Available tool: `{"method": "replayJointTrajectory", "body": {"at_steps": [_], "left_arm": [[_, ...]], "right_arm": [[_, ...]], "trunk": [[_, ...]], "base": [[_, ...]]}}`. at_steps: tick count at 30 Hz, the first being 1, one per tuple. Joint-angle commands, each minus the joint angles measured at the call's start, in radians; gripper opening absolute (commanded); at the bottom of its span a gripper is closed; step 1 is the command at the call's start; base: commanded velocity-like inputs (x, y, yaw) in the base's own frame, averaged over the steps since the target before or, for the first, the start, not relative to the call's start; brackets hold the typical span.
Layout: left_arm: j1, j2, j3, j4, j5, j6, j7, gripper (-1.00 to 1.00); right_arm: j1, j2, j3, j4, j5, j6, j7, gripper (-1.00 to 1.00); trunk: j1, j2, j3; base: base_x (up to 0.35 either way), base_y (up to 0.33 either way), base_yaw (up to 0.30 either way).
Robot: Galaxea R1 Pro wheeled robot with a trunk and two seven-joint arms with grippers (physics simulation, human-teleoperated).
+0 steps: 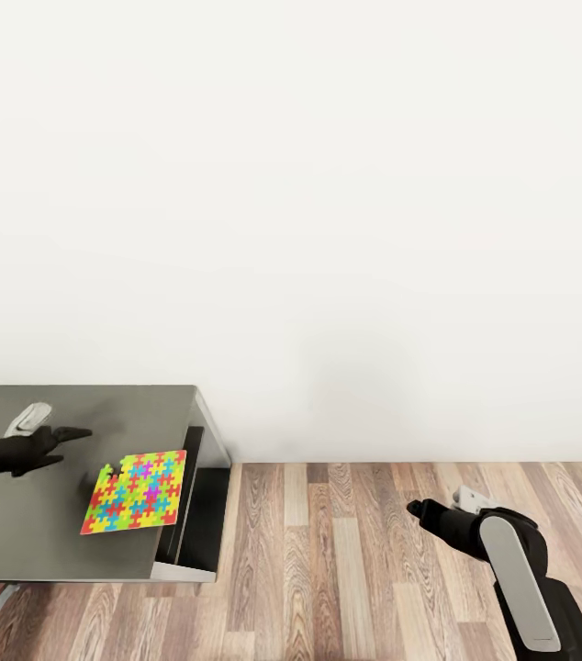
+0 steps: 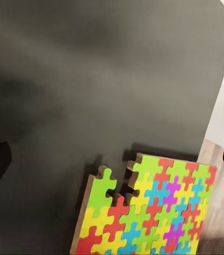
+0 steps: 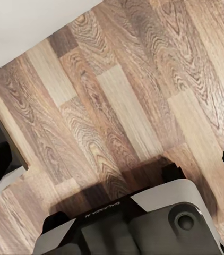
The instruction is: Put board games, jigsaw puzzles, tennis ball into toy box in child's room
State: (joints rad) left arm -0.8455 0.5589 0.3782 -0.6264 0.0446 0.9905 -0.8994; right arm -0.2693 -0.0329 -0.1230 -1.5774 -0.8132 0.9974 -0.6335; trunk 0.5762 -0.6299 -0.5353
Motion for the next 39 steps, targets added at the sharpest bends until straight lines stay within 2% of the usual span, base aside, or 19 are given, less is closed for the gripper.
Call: {"method": "replayJointTrajectory", "body": {"at_steps": [1, 4, 8, 13, 15, 17, 20, 21, 23, 24, 29, 32, 39], "left_arm": [[0.000, 0.005, 0.019, 0.000, 0.004, 0.008, -0.025, 1.00], [0.003, 0.019, 0.039, -0.001, 0.003, 0.008, -0.099, 1.00], [0.006, 0.049, 0.047, -0.001, 0.000, 0.007, -0.277, 1.00], [0.009, 0.063, 0.043, -0.002, -0.004, 0.002, -0.440, 1.00], [0.010, 0.065, 0.041, -0.004, -0.004, -0.001, -0.480, 1.00], [0.011, 0.068, 0.029, -0.018, -0.005, -0.012, -0.577, 1.00], [0.018, 0.069, 0.020, -0.031, -0.006, -0.017, -0.633, 1.00], [0.025, 0.069, 0.016, -0.042, -0.005, -0.018, -0.665, 1.00], [0.032, 0.068, 0.013, -0.056, -0.005, -0.019, -0.671, 1.00], [0.038, 0.066, 0.011, -0.072, -0.004, -0.019, -0.671, 1.00], [0.046, 0.059, 0.006, -0.104, 0.000, -0.019, -0.671, 1.00], [0.047, 0.055, 0.006, -0.110, 0.001, -0.019, -0.671, 1.00], [0.048, 0.052, 0.005, -0.114, 0.002, -0.018, -0.671, 1.00]], "right_arm": [[-0.001, 0.000, 0.006, -0.001, -0.010, -0.010, -0.010, 1.00], [-0.001, -0.001, 0.012, -0.001, -0.010, -0.041, -0.009, 1.00], [-0.001, -0.001, 0.037, -0.001, -0.007, -0.064, -0.009, 1.00], [-0.001, -0.003, 0.064, -0.001, -0.009, -0.080, -0.008, 1.00], [-0.001, -0.003, 0.067, -0.001, -0.011, -0.083, -0.004, 1.00], [-0.001, -0.002, 0.072, -0.001, -0.014, -0.086, 0.043, 1.00], [-0.001, -0.003, 0.073, -0.001, -0.014, -0.087, 0.096, 1.00], [-0.001, -0.004, 0.072, -0.001, -0.015, -0.088, 0.138, 1.00], [-0.001, -0.006, 0.072, -0.001, -0.015, -0.088, 0.186, 1.00], [-0.001, -0.007, 0.072, -0.001, -0.015, -0.088, 0.236, 1.00], [-0.001, -0.007, 0.070, -0.001, -0.013, -0.089, 0.395, 1.00], [-0.001, -0.005, 0.066, -0.001, -0.012, -0.089, 0.445, 1.00], [-0.001, -0.002, 0.060, -0.002, -0.015, -0.089, 0.480, 1.00]], "trunk": [[0.000, -0.001, -0.001], [0.000, -0.001, -0.001], [0.000, -0.001, -0.001], [0.000, -0.001, -0.001], [0.000, -0.001, -0.001], [0.000, -0.001, -0.001], [0.000, -0.001, -0.001], [0.000, -0.001, -0.001], [0.000, -0.001, -0.001], [0.000, -0.001, -0.001], [0.000, -0.001, -0.001], [0.000, -0.001, -0.001], [0.000, -0.001, -0.001]], "base": [[0.000, 0.000, 0.000], [0.000, 0.000, 0.000], [0.000, 0.000, 0.000], [0.000, 0.000, 0.000], [0.000, 0.000, 0.000], [0.000, 0.000, 0.000], [0.000, 0.000, 0.000], [0.000, 0.000, 0.000], [0.000, 0.000, 0.000], [0.000, 0.000, 0.000], [0.000, 0.000, 0.000], [0.000, 0.000, 0.000], [0.000, 0.000, 0.000]]}}
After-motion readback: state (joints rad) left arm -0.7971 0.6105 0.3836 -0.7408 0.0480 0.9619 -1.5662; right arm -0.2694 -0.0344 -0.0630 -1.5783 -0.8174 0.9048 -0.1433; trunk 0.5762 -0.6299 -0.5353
